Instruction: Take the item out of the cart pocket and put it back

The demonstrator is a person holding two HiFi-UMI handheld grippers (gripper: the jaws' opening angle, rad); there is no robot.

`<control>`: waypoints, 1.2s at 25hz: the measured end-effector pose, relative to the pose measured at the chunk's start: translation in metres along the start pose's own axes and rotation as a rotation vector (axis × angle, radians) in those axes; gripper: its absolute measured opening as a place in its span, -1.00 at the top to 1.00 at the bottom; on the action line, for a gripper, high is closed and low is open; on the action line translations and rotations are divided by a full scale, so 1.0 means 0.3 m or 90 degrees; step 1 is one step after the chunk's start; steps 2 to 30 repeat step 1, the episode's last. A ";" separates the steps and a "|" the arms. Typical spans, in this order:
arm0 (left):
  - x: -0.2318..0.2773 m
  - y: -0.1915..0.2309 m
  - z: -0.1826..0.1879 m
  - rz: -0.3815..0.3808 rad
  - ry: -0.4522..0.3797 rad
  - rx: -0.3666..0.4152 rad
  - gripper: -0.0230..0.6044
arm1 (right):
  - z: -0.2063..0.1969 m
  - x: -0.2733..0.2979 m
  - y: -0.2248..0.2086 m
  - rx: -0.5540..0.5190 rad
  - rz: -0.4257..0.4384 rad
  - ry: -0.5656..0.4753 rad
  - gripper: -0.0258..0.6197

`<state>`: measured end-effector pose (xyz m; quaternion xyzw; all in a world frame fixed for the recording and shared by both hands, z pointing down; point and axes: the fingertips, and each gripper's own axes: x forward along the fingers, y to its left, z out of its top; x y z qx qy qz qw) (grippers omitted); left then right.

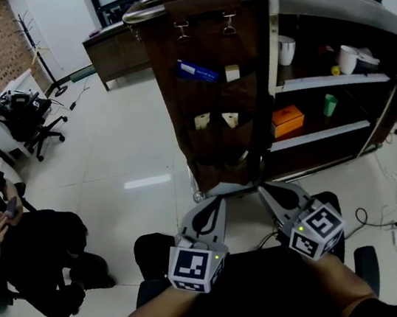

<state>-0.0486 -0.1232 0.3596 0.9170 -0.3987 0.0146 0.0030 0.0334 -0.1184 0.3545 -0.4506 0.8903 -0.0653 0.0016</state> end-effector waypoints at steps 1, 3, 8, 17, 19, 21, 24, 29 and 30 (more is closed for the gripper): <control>0.001 0.001 -0.003 0.000 0.000 0.002 0.93 | 0.000 0.000 0.001 0.000 0.001 0.001 0.87; 0.001 0.001 -0.003 0.000 0.000 0.002 0.93 | 0.000 0.000 0.001 0.000 0.001 0.001 0.87; 0.001 0.001 -0.003 0.000 0.000 0.002 0.93 | 0.000 0.000 0.001 0.000 0.001 0.001 0.87; 0.001 0.001 -0.003 0.000 0.000 0.002 0.93 | 0.000 0.000 0.001 0.000 0.001 0.001 0.87; 0.001 0.001 -0.003 0.000 0.000 0.002 0.93 | 0.000 0.000 0.001 0.000 0.001 0.001 0.87; 0.001 0.001 -0.003 0.000 0.000 0.002 0.93 | 0.000 0.000 0.001 0.000 0.001 0.001 0.87; 0.001 0.001 -0.003 0.000 0.000 0.002 0.93 | 0.000 0.000 0.001 0.000 0.001 0.001 0.87; 0.001 0.001 -0.003 0.000 0.000 0.002 0.93 | 0.000 0.000 0.001 0.000 0.001 0.001 0.87; 0.001 0.001 -0.003 0.000 0.000 0.002 0.93 | 0.000 0.000 0.001 0.000 0.001 0.001 0.87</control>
